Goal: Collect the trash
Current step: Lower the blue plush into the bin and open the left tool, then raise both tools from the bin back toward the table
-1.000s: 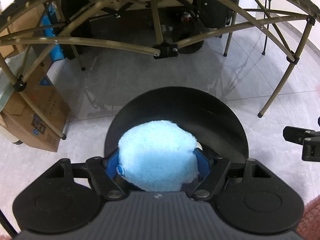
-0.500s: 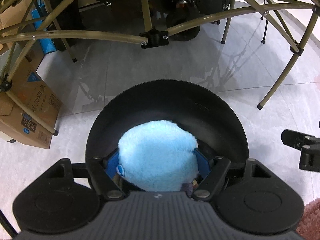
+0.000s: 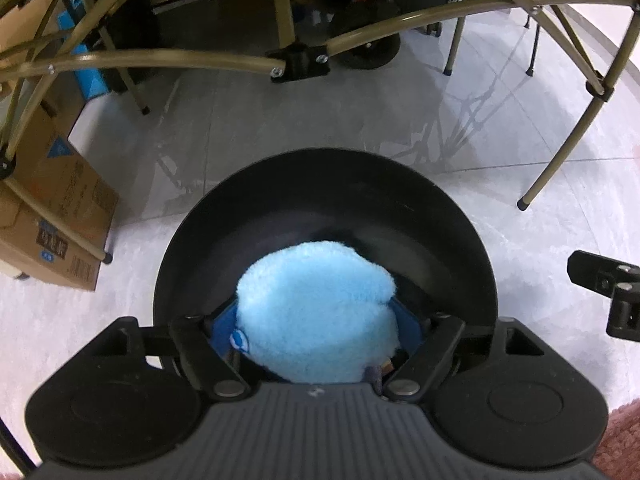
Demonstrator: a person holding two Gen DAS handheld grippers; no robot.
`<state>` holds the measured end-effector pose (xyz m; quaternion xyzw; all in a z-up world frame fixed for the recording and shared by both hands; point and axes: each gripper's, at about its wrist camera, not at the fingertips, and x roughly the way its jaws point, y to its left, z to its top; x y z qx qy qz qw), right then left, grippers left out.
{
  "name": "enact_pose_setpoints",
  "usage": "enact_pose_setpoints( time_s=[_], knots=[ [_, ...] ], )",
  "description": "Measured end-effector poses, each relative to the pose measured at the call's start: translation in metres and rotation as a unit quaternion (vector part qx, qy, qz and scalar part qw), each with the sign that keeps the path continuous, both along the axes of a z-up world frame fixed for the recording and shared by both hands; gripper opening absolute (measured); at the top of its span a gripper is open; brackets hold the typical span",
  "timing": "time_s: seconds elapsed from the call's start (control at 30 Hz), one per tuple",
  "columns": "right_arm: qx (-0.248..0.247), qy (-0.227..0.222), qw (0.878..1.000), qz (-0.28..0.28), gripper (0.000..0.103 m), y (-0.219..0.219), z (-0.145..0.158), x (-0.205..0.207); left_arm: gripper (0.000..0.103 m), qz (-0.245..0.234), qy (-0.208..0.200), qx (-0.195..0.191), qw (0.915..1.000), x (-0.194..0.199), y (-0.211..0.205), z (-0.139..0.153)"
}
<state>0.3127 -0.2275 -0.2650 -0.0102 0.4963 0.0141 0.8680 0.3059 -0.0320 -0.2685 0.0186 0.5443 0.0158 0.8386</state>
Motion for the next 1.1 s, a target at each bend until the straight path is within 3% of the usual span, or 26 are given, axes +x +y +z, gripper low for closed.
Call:
enact_pose_setpoints(
  time_s=[0.1,0.3,1.1],
  knots=[
    [-0.001,-0.001,1.000,-0.001,0.103,0.0000,0.0001,0.0004,0.103,0.009,0.005,-0.008,0.9999,0.0011,0.0031,0.0001],
    [0.000,0.000,1.000,0.002,0.103,0.0013,-0.0005,0.0014,0.103,0.003,0.011,-0.021,0.9997,-0.0023,0.0043,0.0018],
    [0.002,0.003,1.000,0.008,0.103,0.0060,-0.0040,0.0019,0.103,0.013,0.016,-0.002,0.9998,-0.0023,0.0076,0.0045]
  ],
)
